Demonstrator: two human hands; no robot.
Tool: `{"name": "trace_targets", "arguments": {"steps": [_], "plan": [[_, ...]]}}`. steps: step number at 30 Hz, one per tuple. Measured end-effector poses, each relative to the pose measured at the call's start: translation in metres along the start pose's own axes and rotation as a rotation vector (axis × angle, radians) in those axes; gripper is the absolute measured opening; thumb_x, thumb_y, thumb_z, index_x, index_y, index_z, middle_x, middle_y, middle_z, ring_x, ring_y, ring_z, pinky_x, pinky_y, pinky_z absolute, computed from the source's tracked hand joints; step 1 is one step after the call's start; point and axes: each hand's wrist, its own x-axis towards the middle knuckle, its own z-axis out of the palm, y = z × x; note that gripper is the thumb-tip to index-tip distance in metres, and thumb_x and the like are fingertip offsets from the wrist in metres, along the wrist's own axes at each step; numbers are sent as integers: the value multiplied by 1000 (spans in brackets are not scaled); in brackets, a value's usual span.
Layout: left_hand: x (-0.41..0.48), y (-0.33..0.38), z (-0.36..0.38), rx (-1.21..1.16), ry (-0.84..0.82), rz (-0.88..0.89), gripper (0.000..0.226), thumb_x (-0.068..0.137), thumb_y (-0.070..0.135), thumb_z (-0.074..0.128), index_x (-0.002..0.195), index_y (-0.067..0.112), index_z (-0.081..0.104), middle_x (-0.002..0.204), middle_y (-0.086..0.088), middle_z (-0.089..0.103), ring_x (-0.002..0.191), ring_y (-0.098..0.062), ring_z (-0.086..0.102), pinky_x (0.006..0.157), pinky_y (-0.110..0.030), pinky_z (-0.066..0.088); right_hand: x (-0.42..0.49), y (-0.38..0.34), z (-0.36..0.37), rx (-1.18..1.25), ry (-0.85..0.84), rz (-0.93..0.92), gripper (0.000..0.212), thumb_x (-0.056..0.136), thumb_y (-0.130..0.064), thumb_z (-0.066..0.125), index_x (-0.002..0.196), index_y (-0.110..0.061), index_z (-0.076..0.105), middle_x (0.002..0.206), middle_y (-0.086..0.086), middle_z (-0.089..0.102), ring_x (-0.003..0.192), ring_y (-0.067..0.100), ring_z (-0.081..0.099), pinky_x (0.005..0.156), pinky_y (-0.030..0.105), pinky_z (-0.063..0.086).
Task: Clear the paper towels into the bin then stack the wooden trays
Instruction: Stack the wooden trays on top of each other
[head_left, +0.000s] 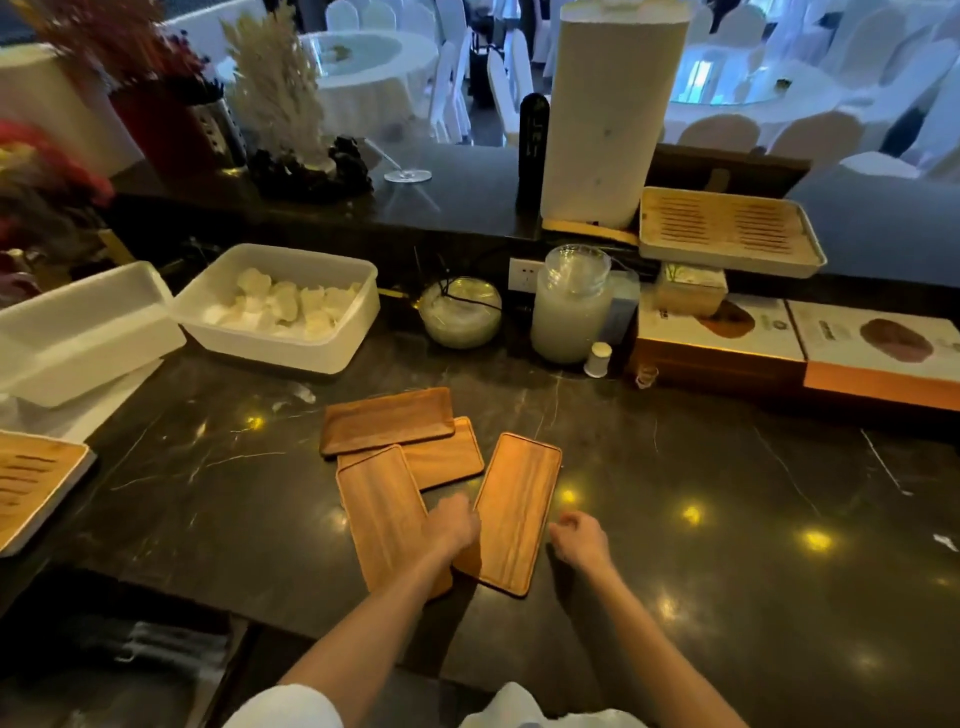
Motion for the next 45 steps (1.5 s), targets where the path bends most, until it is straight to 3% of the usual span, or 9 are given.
{"name": "trace_targets", "arguments": {"steps": [3,5,11,17,22,26,31,39,45], "plan": [[13,4,7,-3,-76,-74,33,95,23,47,122,6,58,130,-15,60,120,-32,57,98,-39,48,11,-2,9,109,-103,106,7,89,-5,60,88,-9,53,70,11,54,59,21,49,55,33,40],[17,6,9,-46,-103,-97,34,93,19,52,123,5,55,129,-15,58,120,-30,56,99,-38,47,15,-2,13,169,-139,136,17,90,0,57,79,-11,50,64,9,53,52,18,48,50,31,41],[7,13,12,-428,-148,-81,27,86,-11,41,103,11,44,88,-3,45,82,-16,43,75,-32,38,16,2,-6,231,-157,183,25,86,-4,66,100,-10,46,84,12,60,61,18,57,45,26,47],[-16,18,7,-698,-168,72,45,89,-16,40,124,11,45,104,-10,47,89,-15,48,70,-20,40,-5,17,-39,553,-279,200,38,84,1,69,118,-5,52,104,13,70,87,20,71,63,27,59],[-43,13,23,-1036,-103,-33,33,97,12,55,128,14,47,119,-12,62,105,-23,62,82,-34,55,-29,33,-34,804,-108,159,40,85,-1,69,119,-9,51,108,12,70,96,23,71,70,34,60],[-66,8,46,-1313,-196,-84,33,95,14,60,125,12,46,112,-6,63,99,-18,65,69,-30,61,-57,37,-17,985,-24,112,37,88,0,64,118,-13,47,115,12,64,102,23,66,68,31,61],[-92,-3,53,-1131,-135,-17,34,98,10,52,132,7,52,125,-12,65,115,-25,62,101,-48,51,-103,62,-1,1098,-65,74,42,85,1,67,122,-11,51,120,14,65,105,26,68,75,37,60],[-117,-43,49,-956,-166,141,26,98,2,49,124,4,54,117,-13,63,108,-23,61,92,-33,49,-145,128,-52,1044,160,44,41,93,-13,59,133,-15,50,123,13,64,105,24,67,72,34,61],[-135,-51,55,-856,-122,149,41,98,11,52,138,5,45,131,-14,59,121,-28,58,103,-42,49,-159,150,-62,766,129,8,36,97,-12,53,132,-11,56,119,11,69,108,25,68,95,47,53]]}}
